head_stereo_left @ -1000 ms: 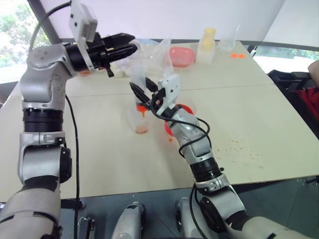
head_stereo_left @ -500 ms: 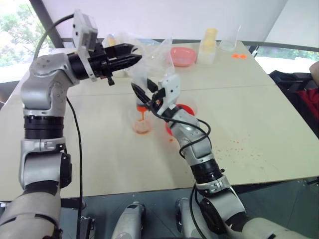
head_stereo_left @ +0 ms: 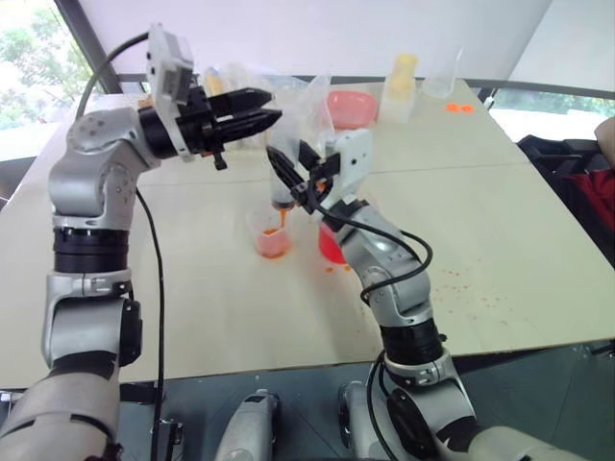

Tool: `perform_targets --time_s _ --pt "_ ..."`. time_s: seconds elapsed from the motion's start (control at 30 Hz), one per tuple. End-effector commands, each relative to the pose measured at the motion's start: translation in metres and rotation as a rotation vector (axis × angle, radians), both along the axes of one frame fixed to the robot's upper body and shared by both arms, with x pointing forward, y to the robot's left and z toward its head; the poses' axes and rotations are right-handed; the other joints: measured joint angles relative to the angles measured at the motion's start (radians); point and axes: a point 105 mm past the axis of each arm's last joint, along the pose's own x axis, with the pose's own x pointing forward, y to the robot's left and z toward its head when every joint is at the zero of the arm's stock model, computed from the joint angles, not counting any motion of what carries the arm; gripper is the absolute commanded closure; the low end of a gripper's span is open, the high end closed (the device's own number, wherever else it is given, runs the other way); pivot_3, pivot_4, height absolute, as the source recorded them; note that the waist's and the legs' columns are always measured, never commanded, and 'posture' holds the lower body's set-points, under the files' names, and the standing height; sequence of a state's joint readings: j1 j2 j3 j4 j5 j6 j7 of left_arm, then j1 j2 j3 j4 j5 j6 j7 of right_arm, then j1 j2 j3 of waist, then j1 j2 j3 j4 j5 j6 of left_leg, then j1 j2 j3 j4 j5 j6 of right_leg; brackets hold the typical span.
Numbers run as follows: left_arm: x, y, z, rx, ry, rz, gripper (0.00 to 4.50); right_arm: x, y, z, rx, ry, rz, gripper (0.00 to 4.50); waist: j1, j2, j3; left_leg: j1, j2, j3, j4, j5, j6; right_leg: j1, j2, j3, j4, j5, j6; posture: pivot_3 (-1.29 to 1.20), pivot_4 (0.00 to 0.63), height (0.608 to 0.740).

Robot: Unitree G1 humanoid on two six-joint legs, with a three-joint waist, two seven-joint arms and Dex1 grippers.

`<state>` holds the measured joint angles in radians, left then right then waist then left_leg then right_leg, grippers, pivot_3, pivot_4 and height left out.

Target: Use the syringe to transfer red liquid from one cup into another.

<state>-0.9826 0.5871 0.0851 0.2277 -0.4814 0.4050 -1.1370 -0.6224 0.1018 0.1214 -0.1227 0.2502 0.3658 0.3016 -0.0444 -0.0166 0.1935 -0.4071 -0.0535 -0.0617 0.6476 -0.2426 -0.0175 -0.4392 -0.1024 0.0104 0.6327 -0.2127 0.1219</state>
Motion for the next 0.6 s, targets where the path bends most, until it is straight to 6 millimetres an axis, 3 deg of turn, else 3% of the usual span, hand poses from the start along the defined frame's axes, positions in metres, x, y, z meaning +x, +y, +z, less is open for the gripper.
perform_targets --time_s 0.03,0.2,0.33,0.43,0.57,0.6 --pt "0.009 0.003 -0.021 0.049 0.071 0.051 3.07 -0.037 0.012 0.052 0.097 -0.210 0.106 3.03 0.000 0.000 0.000 0.000 0.000 0.000 0.000 0.000 0.000 0.000 0.000 0.000 0.000 0.000 0.000 0.00 0.150 0.740" --pt "0.008 0.006 -0.022 0.053 0.074 0.057 3.07 -0.037 0.013 0.053 0.098 -0.211 0.114 3.03 0.000 0.000 0.000 0.000 0.000 0.000 0.000 0.000 0.000 0.000 0.000 0.000 0.000 0.000 0.000 0.00 0.150 0.740" --pt "0.005 0.013 -0.011 0.006 0.079 0.059 3.07 -0.038 0.016 0.054 0.096 -0.213 0.126 3.03 0.000 0.000 0.000 0.000 0.000 0.000 0.000 0.000 0.000 0.000 0.000 0.000 0.000 0.000 0.000 0.00 0.150 0.740" --pt "0.005 0.030 -0.001 -0.025 0.077 0.093 2.31 -0.038 0.018 0.054 0.095 -0.215 0.132 3.03 -0.003 0.000 0.000 0.000 0.000 0.000 0.000 0.000 0.000 0.000 0.000 0.000 0.000 0.000 0.000 0.00 0.150 0.740" --pt "0.001 0.060 0.007 -0.037 0.076 0.162 0.83 -0.039 0.017 0.056 0.097 -0.217 0.135 3.03 -0.005 0.000 0.000 0.000 0.000 0.000 0.000 0.000 0.000 -0.001 0.001 0.000 0.000 0.000 0.000 0.00 0.150 0.740" --pt "0.000 0.069 0.007 -0.058 0.088 0.184 0.83 -0.039 0.016 0.057 0.105 -0.212 0.136 3.03 -0.005 0.000 0.000 0.000 0.000 0.000 -0.001 0.000 0.000 -0.001 0.001 0.000 0.000 0.000 0.000 0.00 0.150 0.740"
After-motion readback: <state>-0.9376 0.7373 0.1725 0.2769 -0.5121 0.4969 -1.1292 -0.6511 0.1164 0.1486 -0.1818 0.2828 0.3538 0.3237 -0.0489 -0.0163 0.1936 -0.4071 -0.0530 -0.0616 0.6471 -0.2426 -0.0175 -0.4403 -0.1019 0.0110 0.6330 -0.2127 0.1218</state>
